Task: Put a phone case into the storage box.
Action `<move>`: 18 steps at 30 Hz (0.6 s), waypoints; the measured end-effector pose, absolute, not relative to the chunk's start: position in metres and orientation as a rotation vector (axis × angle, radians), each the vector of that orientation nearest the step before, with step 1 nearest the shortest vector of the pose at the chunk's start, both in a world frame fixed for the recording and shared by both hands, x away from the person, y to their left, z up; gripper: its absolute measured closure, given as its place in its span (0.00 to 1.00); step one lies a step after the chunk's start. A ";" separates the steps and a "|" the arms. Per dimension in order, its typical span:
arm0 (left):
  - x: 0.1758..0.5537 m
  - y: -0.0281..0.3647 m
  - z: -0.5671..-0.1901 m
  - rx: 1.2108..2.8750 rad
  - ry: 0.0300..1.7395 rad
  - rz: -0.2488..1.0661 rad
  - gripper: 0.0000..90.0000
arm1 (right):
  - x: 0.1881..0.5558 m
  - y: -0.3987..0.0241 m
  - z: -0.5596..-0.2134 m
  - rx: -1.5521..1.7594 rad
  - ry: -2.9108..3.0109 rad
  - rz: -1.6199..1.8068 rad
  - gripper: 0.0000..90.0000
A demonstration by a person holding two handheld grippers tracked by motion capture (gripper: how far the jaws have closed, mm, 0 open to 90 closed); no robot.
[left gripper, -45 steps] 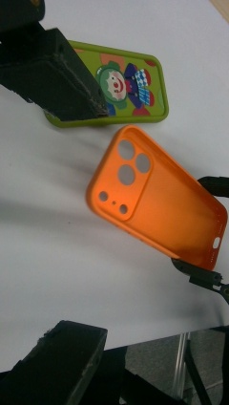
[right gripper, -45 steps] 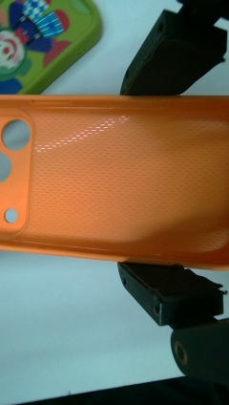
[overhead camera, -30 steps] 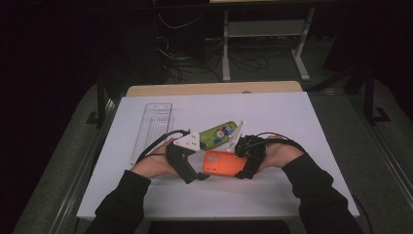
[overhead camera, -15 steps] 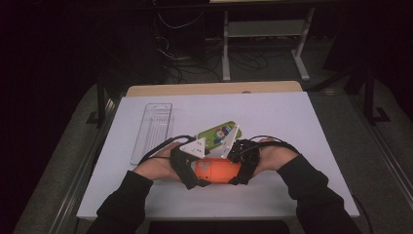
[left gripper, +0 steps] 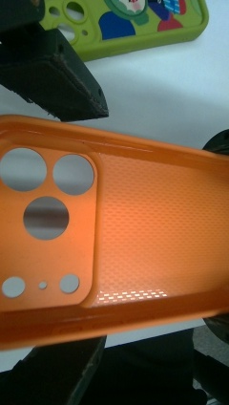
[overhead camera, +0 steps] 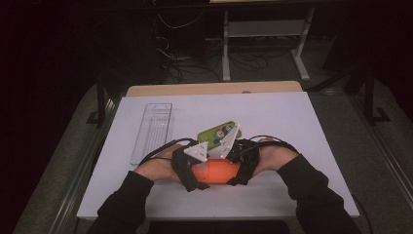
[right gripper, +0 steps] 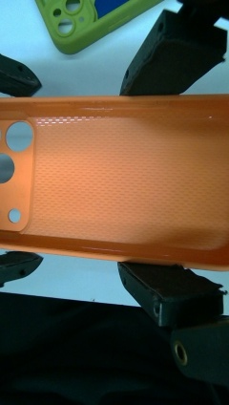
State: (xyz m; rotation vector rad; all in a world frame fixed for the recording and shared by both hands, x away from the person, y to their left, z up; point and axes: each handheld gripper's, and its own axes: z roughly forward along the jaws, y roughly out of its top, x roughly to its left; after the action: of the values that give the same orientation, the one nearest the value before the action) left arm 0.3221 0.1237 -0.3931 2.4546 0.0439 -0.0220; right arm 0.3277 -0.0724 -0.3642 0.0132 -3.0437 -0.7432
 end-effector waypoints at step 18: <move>0.323 0.124 -0.393 2.479 0.004 -0.014 0.16 | 0.327 -0.072 -0.363 0.019 -3.044 -0.759 0.17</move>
State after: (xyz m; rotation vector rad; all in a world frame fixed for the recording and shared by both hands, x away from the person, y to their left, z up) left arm 0.3231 0.1239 -0.3929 2.4792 0.0035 -0.0138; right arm 0.3269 -0.0723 -0.3629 0.0193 -3.0438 -0.7592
